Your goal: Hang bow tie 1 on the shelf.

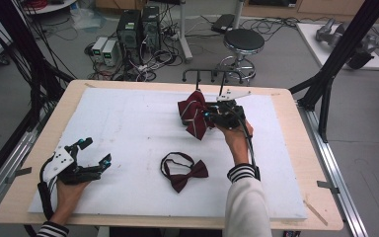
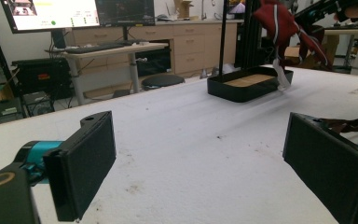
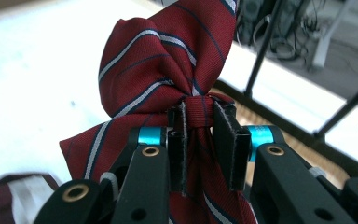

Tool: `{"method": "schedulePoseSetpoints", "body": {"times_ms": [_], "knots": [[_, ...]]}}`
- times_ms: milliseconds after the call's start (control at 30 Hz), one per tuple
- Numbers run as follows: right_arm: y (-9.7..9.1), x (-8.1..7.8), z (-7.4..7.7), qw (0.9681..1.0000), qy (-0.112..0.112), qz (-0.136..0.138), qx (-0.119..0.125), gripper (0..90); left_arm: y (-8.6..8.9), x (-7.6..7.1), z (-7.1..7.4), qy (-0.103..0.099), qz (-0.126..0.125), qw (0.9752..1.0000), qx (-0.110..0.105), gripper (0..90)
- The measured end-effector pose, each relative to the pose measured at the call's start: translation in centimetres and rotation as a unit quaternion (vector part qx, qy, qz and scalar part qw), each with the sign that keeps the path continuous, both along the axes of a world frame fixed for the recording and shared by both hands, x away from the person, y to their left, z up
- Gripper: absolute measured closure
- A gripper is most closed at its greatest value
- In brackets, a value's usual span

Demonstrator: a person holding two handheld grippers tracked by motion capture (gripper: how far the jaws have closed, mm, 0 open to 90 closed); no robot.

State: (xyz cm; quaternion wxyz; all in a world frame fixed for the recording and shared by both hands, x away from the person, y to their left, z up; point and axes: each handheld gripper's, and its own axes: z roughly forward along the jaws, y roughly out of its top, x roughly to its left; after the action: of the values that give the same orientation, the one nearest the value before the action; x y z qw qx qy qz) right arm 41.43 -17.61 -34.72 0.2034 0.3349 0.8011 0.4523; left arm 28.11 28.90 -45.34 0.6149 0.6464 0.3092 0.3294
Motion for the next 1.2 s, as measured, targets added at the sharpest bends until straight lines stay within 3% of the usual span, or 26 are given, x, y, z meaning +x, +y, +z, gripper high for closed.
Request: {"method": "schedulePoseSetpoints", "body": {"times_ms": [333,1033,1200], "knots": [[-0.7,-0.5,1.1,0.9966,-0.042,0.004,0.071,75.7,0.0,0.0,0.0,0.001,0.000,1.0000,0.000,9.8],[-0.4,-0.9,1.7,0.9940,-0.069,-0.012,0.084,75.6,0.0,0.0,0.0,0.002,0.000,1.0000,0.001,9.8],[-0.3,-0.9,2.1,0.9921,-0.076,-0.016,0.098,75.6,0.0,0.0,0.0,0.002,-0.001,1.0000,0.001,9.7]]}}
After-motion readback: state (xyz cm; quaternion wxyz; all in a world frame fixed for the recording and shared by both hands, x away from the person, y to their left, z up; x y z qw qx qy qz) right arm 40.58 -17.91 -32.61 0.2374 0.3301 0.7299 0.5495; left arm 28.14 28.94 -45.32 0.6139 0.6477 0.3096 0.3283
